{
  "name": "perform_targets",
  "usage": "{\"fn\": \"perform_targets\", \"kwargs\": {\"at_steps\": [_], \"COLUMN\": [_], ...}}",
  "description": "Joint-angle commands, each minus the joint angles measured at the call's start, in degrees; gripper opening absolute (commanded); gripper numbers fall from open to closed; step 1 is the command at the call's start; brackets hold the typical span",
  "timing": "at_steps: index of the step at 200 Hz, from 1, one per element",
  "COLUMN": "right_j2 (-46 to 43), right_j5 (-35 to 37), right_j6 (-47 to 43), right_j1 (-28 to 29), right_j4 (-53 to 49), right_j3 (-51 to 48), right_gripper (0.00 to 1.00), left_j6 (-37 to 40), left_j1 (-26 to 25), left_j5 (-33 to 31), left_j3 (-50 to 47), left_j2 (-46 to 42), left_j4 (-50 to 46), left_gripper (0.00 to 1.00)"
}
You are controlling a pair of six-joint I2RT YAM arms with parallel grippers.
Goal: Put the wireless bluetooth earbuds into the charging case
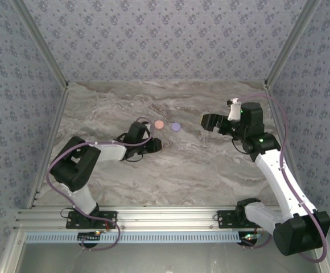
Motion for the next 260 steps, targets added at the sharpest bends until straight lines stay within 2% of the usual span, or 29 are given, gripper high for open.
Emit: {"fn": "perform_targets", "kwargs": {"at_steps": [1, 56, 88, 122, 175, 195, 215, 229, 260], "right_j2": [-1.53, -3.16, -5.20, -9.08, -19.62, -22.30, -22.12, -20.93, -16.08], "right_j5": [0.69, 1.14, 2.46, 7.65, 16.48, 24.11, 36.13, 42.10, 43.78], "right_j6": [-0.97, -1.19, -1.97, -4.42, -13.52, -14.38, -9.10, -7.44, -10.45], "right_j1": [-1.11, -3.57, -5.30, -6.60, -7.35, -7.37, -7.67, -8.15, -11.10], "right_j4": [-1.21, -1.23, -0.92, 1.49, 10.69, 11.24, 10.40, 12.11, 26.42], "right_j3": [-0.56, -2.14, -3.70, -6.94, -16.86, -19.97, -22.67, -25.76, -35.59], "right_gripper": [1.00, 1.00, 1.00, 1.00, 1.00, 1.00, 1.00, 1.00, 1.00], "left_j6": [2.50, 6.35, 10.59, 17.07, 26.62, 29.83, 30.52, 29.80, 31.33], "left_j1": [0.89, 1.87, 2.39, 2.49, 3.82, 6.93, 11.30, 15.12, 21.63], "left_j5": [-0.98, -2.30, -6.08, -15.04, -34.88, -37.81, -38.84, -39.10, -37.91], "left_j3": [1.43, 1.64, 0.94, -2.00, -10.46, -14.71, -18.49, -20.45, -24.92], "left_j2": [-1.09, -8.17, -15.90, -27.13, -45.98, -51.08, -53.73, -54.17, -52.81], "left_j4": [-3.88, -7.38, -9.59, -10.36, -8.27, -4.90, -2.68, -2.23, 1.11], "left_gripper": [0.38, 0.49, 0.59, 0.74, 0.92, 0.94, 0.96, 0.98, 0.98]}}
